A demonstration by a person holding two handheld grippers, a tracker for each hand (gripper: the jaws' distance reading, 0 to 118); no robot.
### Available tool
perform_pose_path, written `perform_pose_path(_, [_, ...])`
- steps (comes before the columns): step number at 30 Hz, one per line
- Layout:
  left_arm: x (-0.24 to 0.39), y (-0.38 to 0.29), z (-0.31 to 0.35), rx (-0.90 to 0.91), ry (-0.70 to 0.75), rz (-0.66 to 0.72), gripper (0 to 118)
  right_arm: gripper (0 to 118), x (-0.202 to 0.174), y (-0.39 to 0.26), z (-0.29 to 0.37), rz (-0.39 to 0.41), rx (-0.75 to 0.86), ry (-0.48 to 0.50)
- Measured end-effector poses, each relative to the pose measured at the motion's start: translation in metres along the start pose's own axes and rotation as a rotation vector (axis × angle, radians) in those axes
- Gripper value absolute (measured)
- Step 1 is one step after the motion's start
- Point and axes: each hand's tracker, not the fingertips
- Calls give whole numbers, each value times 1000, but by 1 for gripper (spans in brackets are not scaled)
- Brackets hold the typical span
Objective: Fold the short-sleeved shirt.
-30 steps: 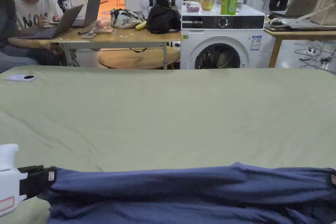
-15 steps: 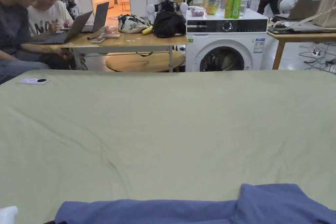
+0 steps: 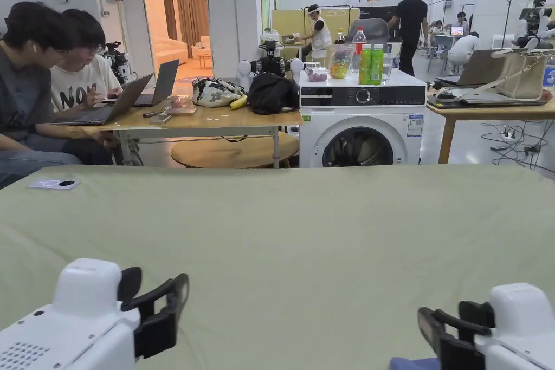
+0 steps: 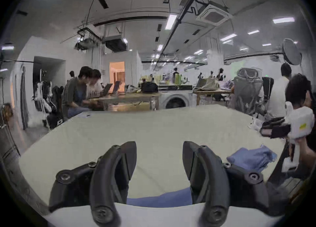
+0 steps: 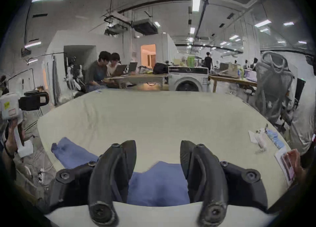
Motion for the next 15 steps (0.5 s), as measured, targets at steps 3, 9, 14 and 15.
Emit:
perform_pose_path(3, [7,-2,-9,-28,-65,42,7,6,-13,-7,-14,-25,-1,10])
perform_pose_path(9, [8,-13,-10,-73,-78,57,0,0,-26,-20,-23,-37,-19,24])
perform_pose_path(14, [-56,-32,1,-101,-145,295,44,0,-24,-23,-16,-29,-35,48])
perform_pose_path(15, [-75,-40,2,-132,-176,374,73,0,-21,-24,-13,-28,-38,52])
